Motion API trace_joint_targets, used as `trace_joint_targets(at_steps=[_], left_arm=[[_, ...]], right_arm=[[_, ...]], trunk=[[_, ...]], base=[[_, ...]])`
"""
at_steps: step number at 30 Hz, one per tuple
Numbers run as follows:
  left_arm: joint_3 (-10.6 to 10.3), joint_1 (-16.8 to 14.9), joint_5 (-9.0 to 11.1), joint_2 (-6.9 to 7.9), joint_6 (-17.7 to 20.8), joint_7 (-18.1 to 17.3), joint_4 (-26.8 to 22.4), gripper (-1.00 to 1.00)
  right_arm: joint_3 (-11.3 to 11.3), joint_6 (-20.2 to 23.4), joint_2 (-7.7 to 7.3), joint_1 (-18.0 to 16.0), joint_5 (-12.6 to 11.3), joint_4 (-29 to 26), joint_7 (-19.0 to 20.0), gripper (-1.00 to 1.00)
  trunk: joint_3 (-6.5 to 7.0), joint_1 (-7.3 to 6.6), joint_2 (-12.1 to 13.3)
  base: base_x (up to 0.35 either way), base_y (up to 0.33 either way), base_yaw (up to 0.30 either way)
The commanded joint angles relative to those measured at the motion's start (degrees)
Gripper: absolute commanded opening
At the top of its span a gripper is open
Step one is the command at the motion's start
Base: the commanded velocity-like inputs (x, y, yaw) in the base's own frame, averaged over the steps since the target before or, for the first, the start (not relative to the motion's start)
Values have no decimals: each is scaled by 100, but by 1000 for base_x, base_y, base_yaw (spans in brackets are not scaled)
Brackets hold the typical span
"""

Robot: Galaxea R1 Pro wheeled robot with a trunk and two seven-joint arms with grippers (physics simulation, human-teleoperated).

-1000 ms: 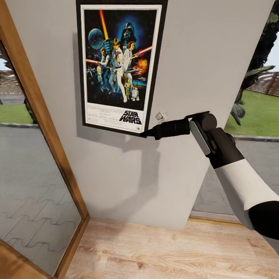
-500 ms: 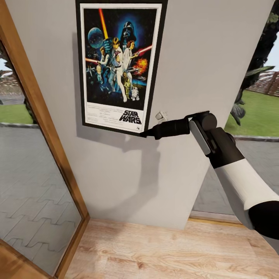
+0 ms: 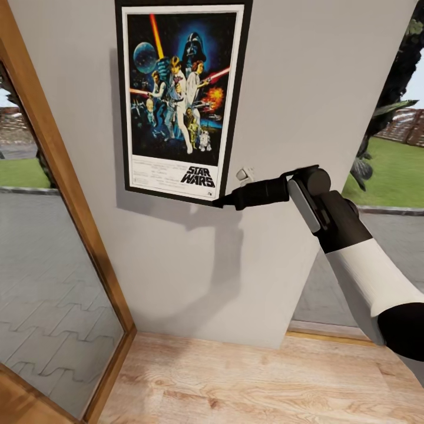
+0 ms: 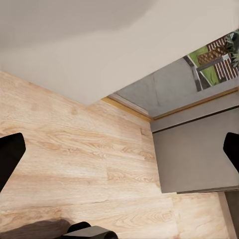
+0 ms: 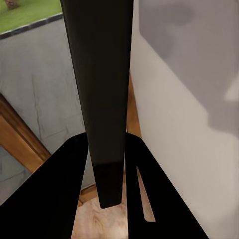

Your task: Pick up the poster from the kitchen countertop and hang it on one of the wall nails in the kitchen.

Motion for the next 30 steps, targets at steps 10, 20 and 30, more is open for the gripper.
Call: trace_joint_targets(at_steps=[10,20,30], left_arm=[[-2,0,21,1,60,-12,-8,100],[-2,0,21,1,60,-12,-13,100],[-2,0,21,1,60,-12,-14,100]], right_arm=[[8,29,80,-122,8,6,11,-100],[7,26,97,-132,11,7,11,-100],[11,23,93,-132,11,7,11,-100]], trunk=[[-11,4,-12],[-11,4,-12],[-11,4,-12]], base=[[0,0,0],[0,0,0],[35,0,0]])
